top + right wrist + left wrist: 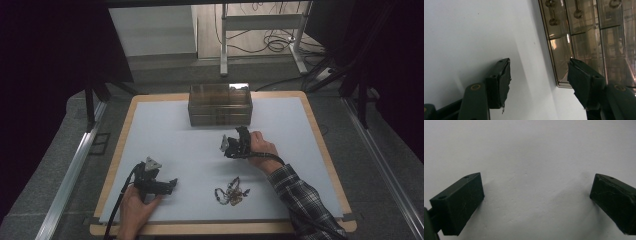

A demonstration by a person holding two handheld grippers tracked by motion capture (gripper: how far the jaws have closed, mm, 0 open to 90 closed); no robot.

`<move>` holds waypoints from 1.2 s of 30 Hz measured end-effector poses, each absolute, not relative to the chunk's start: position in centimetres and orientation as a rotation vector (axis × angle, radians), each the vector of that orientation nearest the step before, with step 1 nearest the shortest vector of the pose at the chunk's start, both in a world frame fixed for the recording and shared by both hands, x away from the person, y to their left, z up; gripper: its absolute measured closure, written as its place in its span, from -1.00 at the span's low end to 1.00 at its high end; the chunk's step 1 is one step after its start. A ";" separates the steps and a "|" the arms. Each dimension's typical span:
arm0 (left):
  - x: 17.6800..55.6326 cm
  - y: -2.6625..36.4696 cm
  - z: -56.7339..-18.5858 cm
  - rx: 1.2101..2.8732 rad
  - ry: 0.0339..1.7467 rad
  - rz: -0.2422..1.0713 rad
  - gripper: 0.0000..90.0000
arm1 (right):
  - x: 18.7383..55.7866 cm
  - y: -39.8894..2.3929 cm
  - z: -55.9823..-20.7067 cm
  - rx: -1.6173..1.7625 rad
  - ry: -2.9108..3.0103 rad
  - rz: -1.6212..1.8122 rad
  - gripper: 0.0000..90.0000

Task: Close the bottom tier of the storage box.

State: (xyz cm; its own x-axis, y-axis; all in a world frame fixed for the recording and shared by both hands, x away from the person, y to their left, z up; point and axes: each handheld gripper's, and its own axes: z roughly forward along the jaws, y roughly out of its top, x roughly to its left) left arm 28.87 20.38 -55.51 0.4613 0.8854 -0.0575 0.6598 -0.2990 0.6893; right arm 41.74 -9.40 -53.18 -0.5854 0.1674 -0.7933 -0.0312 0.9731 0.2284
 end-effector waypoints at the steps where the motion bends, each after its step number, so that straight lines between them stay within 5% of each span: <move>1: 28.9 20.4 -55.5 2.059 1.281 0.444 -1.00 | 41.7 -9.4 -53.2 0.095 2.181 0.270 -0.23; 36: 28.9 20.4 -55.5 2.065 1.279 0.444 -1.00 | 43.4 -6.8 -54.5 -0.057 2.054 0.143 -0.10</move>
